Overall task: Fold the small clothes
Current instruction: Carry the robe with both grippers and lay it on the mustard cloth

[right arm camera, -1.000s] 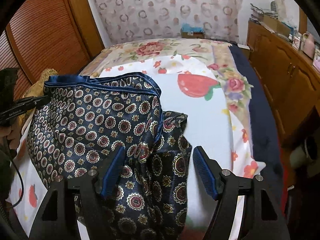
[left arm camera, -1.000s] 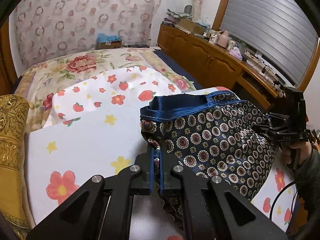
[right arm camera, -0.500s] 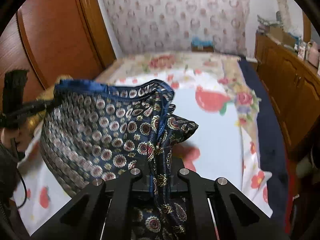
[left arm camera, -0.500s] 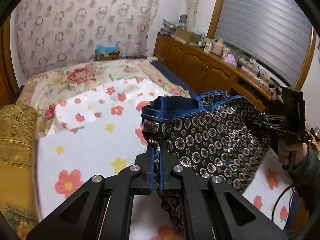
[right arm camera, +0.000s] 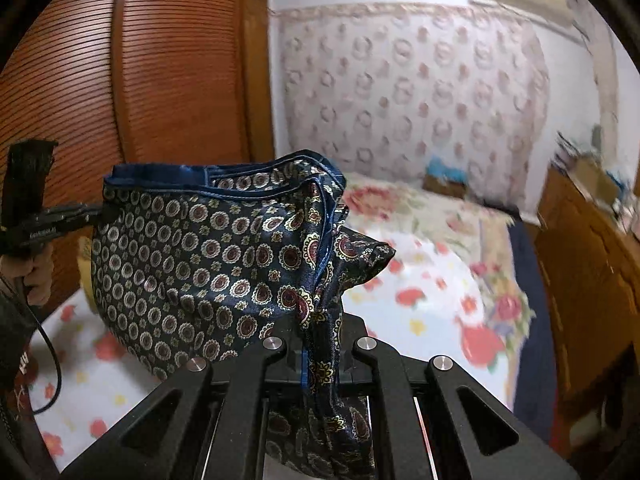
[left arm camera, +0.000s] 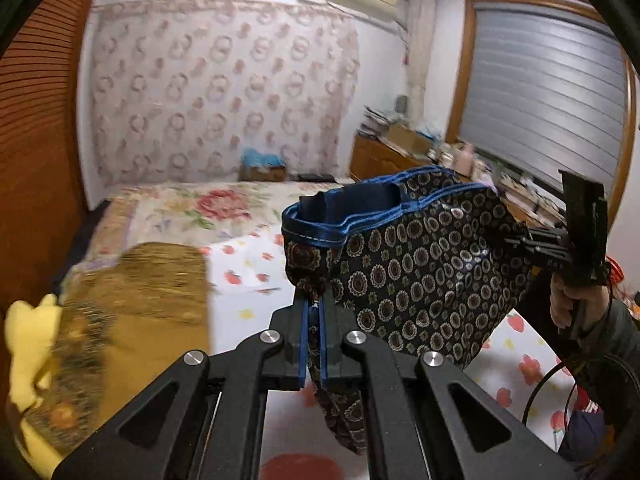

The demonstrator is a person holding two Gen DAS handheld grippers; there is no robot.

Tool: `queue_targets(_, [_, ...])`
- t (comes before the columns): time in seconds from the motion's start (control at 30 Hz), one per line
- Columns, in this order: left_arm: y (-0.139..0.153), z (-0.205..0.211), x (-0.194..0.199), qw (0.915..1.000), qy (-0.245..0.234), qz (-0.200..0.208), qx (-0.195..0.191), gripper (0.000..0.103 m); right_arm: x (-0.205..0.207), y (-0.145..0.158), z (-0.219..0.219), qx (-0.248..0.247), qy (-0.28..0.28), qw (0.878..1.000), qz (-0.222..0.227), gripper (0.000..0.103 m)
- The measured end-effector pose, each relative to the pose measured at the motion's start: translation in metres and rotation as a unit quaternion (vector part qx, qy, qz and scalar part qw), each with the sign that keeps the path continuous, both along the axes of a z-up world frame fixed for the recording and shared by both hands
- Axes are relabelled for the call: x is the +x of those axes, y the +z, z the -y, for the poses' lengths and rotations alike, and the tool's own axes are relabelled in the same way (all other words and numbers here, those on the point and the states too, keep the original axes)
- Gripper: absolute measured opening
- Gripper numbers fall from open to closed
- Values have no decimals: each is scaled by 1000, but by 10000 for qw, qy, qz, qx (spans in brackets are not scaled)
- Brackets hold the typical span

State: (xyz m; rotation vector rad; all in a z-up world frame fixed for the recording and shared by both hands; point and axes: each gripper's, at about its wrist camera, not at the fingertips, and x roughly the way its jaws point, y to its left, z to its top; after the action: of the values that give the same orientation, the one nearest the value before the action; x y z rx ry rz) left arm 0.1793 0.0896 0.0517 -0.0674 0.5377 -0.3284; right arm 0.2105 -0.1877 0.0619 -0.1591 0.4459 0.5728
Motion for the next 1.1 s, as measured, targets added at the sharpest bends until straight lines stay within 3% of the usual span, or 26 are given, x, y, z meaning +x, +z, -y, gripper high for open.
queue_targets(0.13, [3, -42, -19, 9989, 454, 115, -62, 5, 15, 20, -46, -181, 454, 9985, 259, 7])
queue_targets(0.37, [-20, -107, -40, 9908, 1327, 80, -256, 5, 89, 36, -136, -701, 1185, 9897, 396, 7])
queue_targets(0.7, [-76, -162, -60, 9718, 2273, -286, -551, 5, 160, 23, -270, -1375, 1971, 9696, 461, 7])
queue_targets(0.9, [-97, -171, -61, 9647, 2531, -508, -517, 5, 167, 12, -300, -1387, 1917, 9704, 491, 8])
queue_targets(0.97, [-101, -175, -65, 9638, 2563, -564, -465, 5, 172, 14, -304, -1267, 1785, 9748, 416, 16])
queue_targets(1.03, [-99, -172, -66, 9629, 2589, -609, -455, 5, 167, 14, -307, -1106, 1586, 9805, 355, 44])
queue_targets(1.1, [-98, -171, -65, 9628, 2589, -624, -447, 5, 162, 12, -312, -955, 1410, 9847, 371, 47])
